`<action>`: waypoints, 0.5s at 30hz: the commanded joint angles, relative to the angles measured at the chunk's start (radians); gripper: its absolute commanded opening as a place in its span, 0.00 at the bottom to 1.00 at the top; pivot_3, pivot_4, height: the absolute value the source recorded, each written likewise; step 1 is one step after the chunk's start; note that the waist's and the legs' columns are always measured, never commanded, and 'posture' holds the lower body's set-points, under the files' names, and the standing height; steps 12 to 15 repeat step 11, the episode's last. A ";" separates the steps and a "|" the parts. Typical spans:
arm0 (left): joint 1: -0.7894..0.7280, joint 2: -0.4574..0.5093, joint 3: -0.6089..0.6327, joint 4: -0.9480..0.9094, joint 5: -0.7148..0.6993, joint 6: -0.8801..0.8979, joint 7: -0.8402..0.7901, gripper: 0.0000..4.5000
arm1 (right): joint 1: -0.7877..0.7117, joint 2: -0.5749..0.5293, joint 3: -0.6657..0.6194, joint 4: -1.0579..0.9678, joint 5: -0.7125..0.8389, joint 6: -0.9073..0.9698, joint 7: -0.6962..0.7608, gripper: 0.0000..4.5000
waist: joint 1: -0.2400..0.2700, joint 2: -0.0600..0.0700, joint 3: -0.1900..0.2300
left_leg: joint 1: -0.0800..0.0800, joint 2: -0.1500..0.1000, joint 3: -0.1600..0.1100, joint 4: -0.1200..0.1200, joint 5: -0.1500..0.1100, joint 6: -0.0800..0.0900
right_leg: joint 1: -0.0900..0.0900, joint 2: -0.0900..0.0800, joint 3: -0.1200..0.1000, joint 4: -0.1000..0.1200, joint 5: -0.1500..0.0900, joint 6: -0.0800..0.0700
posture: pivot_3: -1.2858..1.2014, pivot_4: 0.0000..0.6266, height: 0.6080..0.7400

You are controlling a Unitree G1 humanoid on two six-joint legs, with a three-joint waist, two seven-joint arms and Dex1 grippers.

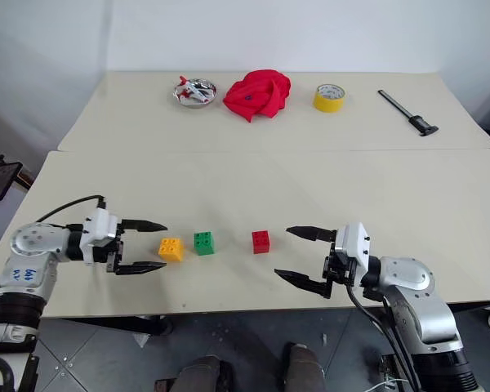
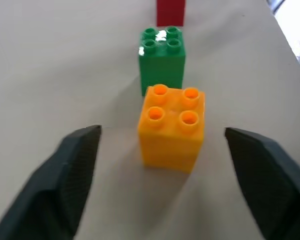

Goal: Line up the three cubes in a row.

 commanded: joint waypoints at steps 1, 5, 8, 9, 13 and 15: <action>0.061 0.065 0.096 -0.102 -0.059 0.062 0.025 0.99 | 0.003 -0.060 -0.058 -0.039 0.065 0.029 0.055 1.00 | 0.000 0.000 0.000 | 0.000 0.000 -0.001 0.000 0.000 0.000 | 0.000 0.000 0.000 0.000 0.000 0.000 | 0.52 0.24 1.00; 0.227 0.165 0.233 -0.138 -0.054 0.063 0.039 0.99 | -0.040 -0.170 -0.110 -0.007 0.063 0.036 0.124 1.00 | -0.004 0.001 0.001 | 0.001 0.000 -0.003 -0.001 0.000 0.000 | 0.000 -0.001 0.000 -0.001 0.000 0.000 | 0.52 0.24 1.00; 0.268 0.178 0.279 -0.178 -0.071 0.088 0.080 0.99 | -0.082 -0.214 -0.109 0.022 0.061 0.054 0.147 1.00 | 0.000 0.001 0.001 | 0.001 0.001 -0.003 -0.001 -0.001 0.001 | 0.000 -0.001 0.001 -0.001 0.000 0.000 | 0.52 0.24 1.00; 0.271 0.174 0.286 -0.187 -0.079 0.098 0.087 0.99 | -0.090 -0.218 -0.106 0.027 0.060 0.057 0.150 1.00 | 0.006 0.001 0.001 | 0.001 0.001 -0.003 0.000 -0.001 0.001 | 0.000 -0.001 0.001 -0.001 0.000 0.000 | 0.52 0.24 1.00; 0.285 0.173 0.294 -0.215 -0.102 0.152 0.094 0.99 | -0.099 -0.234 -0.087 0.030 0.047 0.070 0.168 1.00 | 0.009 0.001 0.001 | 0.001 0.001 -0.004 0.000 -0.001 0.001 | 0.000 -0.002 0.000 0.000 0.000 0.000 | 0.52 0.24 1.00; 0.285 0.173 0.294 -0.215 -0.102 0.152 0.094 0.99 | -0.099 -0.234 -0.087 0.030 0.047 0.070 0.168 1.00 | 0.009 0.001 0.001 | 0.001 0.001 -0.004 0.000 -0.001 0.001 | 0.000 -0.002 0.000 0.000 0.000 0.000 | 0.52 0.24 1.00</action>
